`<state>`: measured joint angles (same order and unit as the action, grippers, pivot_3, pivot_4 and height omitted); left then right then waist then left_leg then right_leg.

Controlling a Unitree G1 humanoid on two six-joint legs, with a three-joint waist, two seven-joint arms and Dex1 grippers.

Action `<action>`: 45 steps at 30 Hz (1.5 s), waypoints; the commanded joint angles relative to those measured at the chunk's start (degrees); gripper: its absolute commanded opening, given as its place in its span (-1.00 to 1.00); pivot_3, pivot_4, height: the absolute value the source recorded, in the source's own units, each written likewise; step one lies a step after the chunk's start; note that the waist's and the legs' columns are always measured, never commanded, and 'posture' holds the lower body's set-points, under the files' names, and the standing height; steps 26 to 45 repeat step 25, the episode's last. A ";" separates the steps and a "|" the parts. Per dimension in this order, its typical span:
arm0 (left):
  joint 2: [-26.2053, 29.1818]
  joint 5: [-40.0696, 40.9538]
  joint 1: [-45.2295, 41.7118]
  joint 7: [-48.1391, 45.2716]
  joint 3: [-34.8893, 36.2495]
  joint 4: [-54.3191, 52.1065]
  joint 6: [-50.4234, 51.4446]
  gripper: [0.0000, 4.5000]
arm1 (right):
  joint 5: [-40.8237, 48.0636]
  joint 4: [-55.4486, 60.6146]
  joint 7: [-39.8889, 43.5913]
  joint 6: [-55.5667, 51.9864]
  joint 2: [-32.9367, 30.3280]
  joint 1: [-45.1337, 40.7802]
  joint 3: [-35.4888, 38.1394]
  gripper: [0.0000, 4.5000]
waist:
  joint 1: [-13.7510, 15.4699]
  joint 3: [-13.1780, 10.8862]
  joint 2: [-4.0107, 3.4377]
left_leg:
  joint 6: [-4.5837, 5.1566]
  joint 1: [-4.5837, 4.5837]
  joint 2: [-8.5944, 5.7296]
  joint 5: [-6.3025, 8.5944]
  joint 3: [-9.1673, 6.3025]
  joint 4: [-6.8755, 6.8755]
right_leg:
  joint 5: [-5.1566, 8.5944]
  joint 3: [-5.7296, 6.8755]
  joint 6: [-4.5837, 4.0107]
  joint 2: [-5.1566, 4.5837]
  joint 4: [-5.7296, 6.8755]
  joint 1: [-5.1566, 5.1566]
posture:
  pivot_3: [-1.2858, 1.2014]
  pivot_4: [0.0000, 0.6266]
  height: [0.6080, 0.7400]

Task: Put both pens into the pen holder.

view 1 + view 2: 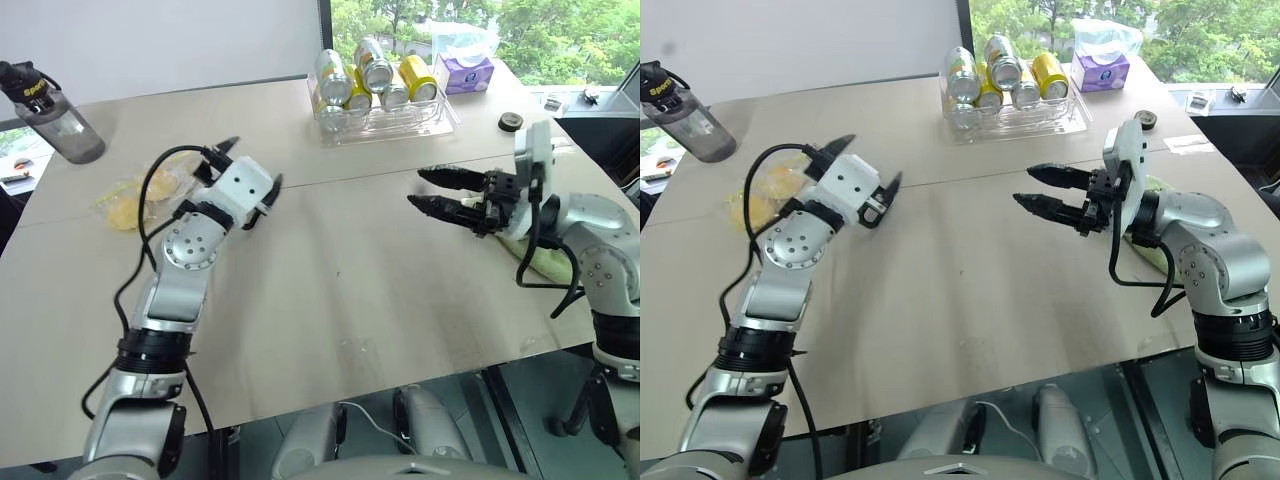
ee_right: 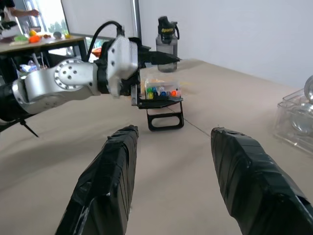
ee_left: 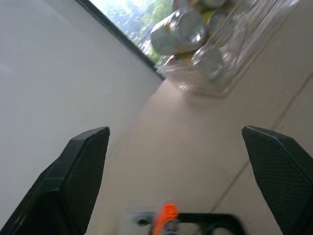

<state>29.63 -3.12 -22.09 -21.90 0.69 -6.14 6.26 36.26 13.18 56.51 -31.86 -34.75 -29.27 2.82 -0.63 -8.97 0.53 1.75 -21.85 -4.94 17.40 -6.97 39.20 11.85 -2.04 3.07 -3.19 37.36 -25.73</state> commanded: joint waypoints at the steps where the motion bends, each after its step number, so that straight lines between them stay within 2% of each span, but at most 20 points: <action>1: -1.65 12.51 7.34 -6.36 3.10 -10.77 4.62 0.99 | -4.06 -0.78 -1.34 5.38 1.27 4.74 -0.58 0.12 | -0.12 0.00 -0.01 | 0.00 -0.01 0.00 0.00 0.01 0.00 | 0.00 -0.04 0.00 0.00 0.00 -0.01 | 0.03 -0.52 0.99; 4: -2.32 22.23 18.13 -10.24 5.11 -18.98 10.02 0.99 | -8.96 -1.75 -5.10 8.98 3.13 9.22 -1.97 0.12 | -0.58 -0.01 -0.03 | 0.00 0.11 0.05 0.00 0.16 -0.02 | 0.00 -0.21 0.00 0.07 0.16 -0.04 | 0.03 -0.52 0.99; 6: -0.60 23.68 25.52 -12.35 5.32 -22.27 12.04 0.99 | -12.92 -2.14 -6.42 12.20 3.27 12.70 -3.41 0.12 | -0.36 0.00 -0.04 | -0.01 0.19 0.05 0.00 0.22 -0.01 | 0.00 -0.27 -0.01 0.07 0.26 -0.02 | 0.03 -0.52 0.99; 12: -0.87 28.47 47.26 -14.94 9.23 -28.22 12.56 0.99 | -18.51 -4.26 -5.13 23.16 2.27 27.02 -3.75 0.12 | 0.42 0.04 -0.07 | 0.01 0.27 0.05 0.01 0.26 -0.02 | 0.02 -0.27 0.00 0.06 0.22 0.11 | 0.03 -0.52 0.99; 13: -0.74 29.01 49.69 -15.53 9.72 -28.86 12.35 1.00 | -18.35 -4.68 -4.69 22.39 1.58 28.20 -3.37 0.31 | 0.42 0.04 -0.07 | 0.02 0.28 0.04 0.01 0.31 -0.01 | 0.02 -0.27 0.00 0.05 0.23 0.12 | 0.03 -0.52 0.99; 14: -1.35 28.31 51.12 -14.64 10.41 -29.08 11.46 1.00 | -18.62 -5.78 -3.59 23.32 0.64 29.49 -3.08 0.37 | 0.40 0.06 -0.09 | 0.01 0.29 0.05 0.01 0.34 0.00 | 0.01 -0.28 0.00 0.05 0.23 0.13 | 0.03 -0.52 0.99; 15: -1.83 27.33 52.09 -13.70 10.84 -29.12 10.63 1.00 | -19.25 -7.18 -2.64 24.95 -0.22 30.57 -2.86 0.49 | 0.46 0.01 -0.14 | 0.02 0.41 0.05 0.01 0.37 0.00 | 0.02 -0.30 0.00 0.05 0.24 0.25 | 0.03 -0.52 0.99; 17: -1.67 23.79 53.48 -12.24 10.72 -28.92 9.03 1.00 | -18.61 -9.62 -2.01 28.24 -0.20 32.00 -1.25 0.91 | 0.62 -0.04 -0.23 | 0.37 1.24 0.13 0.24 0.24 -0.11 | 0.09 -0.25 0.02 0.06 -0.09 1.20 | 0.03 -0.52 0.99; 18: -1.78 23.63 53.56 -12.21 10.79 -28.72 8.65 1.00 | -17.81 -9.94 -2.32 28.47 0.24 32.11 -0.59 0.99 | 0.66 -0.09 -0.26 | 0.38 1.49 0.19 0.25 0.10 -0.15 | 0.15 -0.13 -0.02 0.12 -0.35 1.56 | 0.03 -0.52 0.99; 20: -1.89 24.19 53.45 -12.66 10.75 -28.66 8.53 1.00 | -16.34 -10.04 -2.16 28.62 0.65 31.93 0.41 0.99 | 0.59 -0.11 -0.26 | 0.47 2.06 0.23 0.31 0.04 -0.29 | 0.40 0.02 0.09 0.15 -0.61 2.28 | 0.03 -0.52 0.99; 45: -2.30 22.68 51.90 -11.47 9.43 -28.84 8.52 1.00 | -14.27 -10.15 -1.06 28.33 0.70 31.08 1.56 0.99 | 0.54 -0.11 -0.26 | 0.53 2.05 0.19 0.34 0.15 -0.29 | 0.15 0.01 0.16 0.12 -0.62 2.21 | 0.03 -0.52 0.99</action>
